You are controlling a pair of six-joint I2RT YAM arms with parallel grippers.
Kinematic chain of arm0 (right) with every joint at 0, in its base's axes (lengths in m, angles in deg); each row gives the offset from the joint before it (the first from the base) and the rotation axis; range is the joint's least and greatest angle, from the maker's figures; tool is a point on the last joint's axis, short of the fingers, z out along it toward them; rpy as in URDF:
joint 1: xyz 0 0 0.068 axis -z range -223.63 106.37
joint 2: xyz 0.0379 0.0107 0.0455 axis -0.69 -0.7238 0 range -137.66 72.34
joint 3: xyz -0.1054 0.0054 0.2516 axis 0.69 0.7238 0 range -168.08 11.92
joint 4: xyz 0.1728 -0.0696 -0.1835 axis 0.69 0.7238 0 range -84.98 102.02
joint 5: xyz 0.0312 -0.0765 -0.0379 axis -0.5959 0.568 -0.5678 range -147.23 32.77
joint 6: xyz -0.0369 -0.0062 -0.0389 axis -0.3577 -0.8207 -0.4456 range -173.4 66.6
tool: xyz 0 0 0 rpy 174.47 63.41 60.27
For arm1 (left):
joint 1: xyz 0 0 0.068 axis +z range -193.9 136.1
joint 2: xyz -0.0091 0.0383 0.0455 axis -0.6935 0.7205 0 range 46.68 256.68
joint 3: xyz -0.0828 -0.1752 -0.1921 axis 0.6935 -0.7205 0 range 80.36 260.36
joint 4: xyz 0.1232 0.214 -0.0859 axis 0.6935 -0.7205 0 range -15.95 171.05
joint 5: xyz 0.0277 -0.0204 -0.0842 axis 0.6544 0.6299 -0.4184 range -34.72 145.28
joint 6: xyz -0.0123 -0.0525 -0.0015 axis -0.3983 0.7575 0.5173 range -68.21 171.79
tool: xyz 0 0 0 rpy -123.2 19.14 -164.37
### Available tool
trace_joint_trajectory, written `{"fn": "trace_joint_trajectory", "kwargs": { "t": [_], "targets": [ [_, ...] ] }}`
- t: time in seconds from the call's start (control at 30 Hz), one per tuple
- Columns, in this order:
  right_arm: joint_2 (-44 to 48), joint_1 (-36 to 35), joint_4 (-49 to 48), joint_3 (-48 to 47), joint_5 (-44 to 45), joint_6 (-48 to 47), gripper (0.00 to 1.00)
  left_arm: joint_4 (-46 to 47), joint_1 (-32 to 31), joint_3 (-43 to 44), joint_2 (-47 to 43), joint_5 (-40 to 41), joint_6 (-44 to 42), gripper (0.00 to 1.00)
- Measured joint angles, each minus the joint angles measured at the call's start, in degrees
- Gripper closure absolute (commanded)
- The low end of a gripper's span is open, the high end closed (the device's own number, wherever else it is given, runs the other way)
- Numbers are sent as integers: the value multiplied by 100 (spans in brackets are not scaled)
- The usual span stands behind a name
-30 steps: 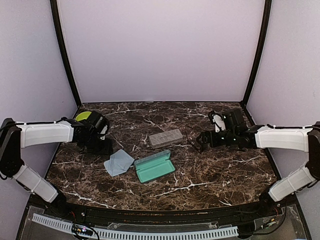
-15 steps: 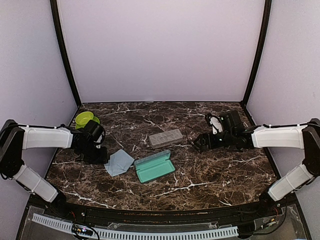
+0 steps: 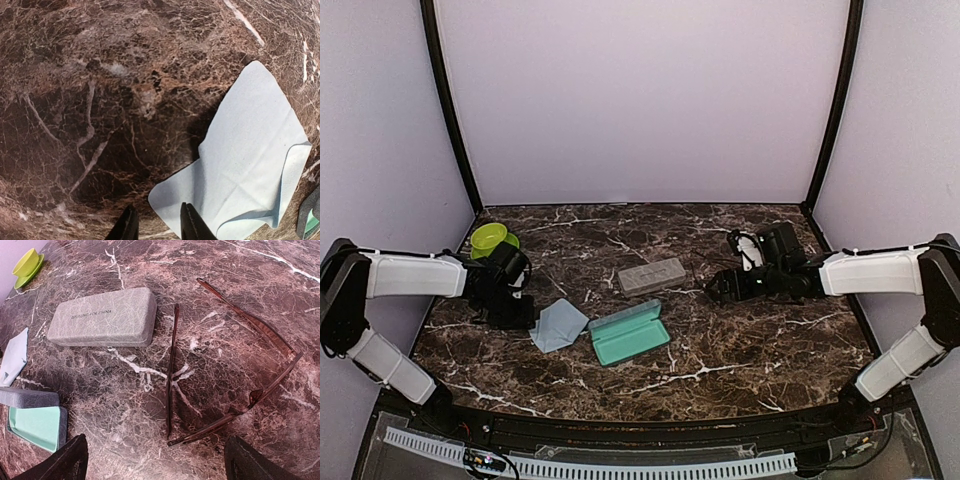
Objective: Organize the sunglasses
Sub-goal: Pick up the corner of the glasses cleaning cloth at the center of the board.
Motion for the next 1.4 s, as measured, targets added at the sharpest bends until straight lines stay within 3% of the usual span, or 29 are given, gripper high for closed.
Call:
{"fn": "trace_joint_trajectory", "kwargs": {
  "t": [0.4,1.03,1.4],
  "targets": [
    [-7,0,2,0,-101,0,5,-9,-15,52,210,-17,-120,77],
    [-192,-44,26,-131,-120,-4,6,-74,-256,278,452,160,-195,100],
    [-192,-85,72,-170,-120,-4,6,-398,-313,605,44,367,-446,100]
  ]
}}
